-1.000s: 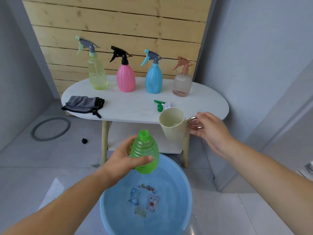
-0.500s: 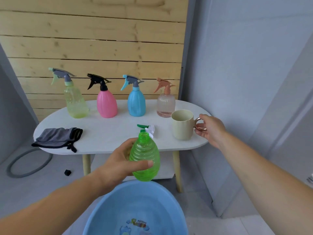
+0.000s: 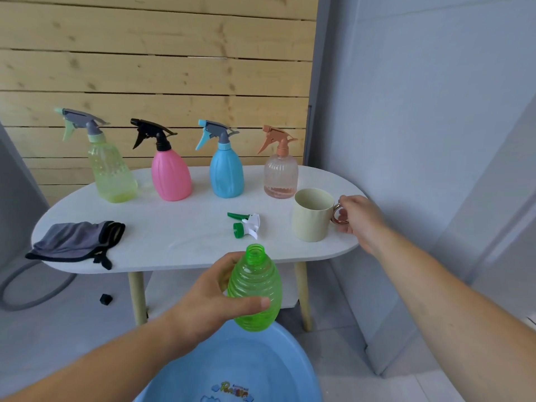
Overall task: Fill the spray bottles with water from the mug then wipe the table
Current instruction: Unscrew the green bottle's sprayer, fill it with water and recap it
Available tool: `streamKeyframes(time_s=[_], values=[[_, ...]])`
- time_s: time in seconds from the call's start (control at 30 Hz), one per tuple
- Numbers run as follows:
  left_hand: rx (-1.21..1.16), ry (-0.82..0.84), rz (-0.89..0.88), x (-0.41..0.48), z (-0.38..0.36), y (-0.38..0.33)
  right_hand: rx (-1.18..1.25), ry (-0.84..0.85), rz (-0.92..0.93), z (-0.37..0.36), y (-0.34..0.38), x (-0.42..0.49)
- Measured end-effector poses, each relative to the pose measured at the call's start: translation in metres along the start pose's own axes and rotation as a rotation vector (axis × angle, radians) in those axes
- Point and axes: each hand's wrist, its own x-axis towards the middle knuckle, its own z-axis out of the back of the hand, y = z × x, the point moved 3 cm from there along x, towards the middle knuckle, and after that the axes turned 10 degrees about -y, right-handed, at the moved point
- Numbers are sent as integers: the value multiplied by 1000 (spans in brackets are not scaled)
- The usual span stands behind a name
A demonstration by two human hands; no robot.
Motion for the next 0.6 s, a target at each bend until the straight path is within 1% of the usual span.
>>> streamKeyframes(time_s=[0.1,0.17,0.23,0.27,0.33,0.37,0.43,0.53,0.6], values=[[3,5,-1,1,-5,1,-48,-20,42,2,4,-6],[2,-1,0,0,-6,2,-182,-100,140,7,11,-8],[3,-3,0,0,-7,1,-324,-218,318,11,25,-15],[3,-5,1,-1,-6,1,-338,-261,423,11,36,-22],[-3,-11,9,-3,-4,0,-293,-282,620,4,61,-44],[-9,-14,15,-4,-4,0,-272,-260,689,-1,74,-58],[-21,-31,26,-7,1,-2,-246,-132,756,-21,94,-83],[-36,-60,32,-12,12,-3,-322,150,719,-59,103,-110],[-47,-83,34,-17,22,-2,-438,278,684,-85,95,-119]])
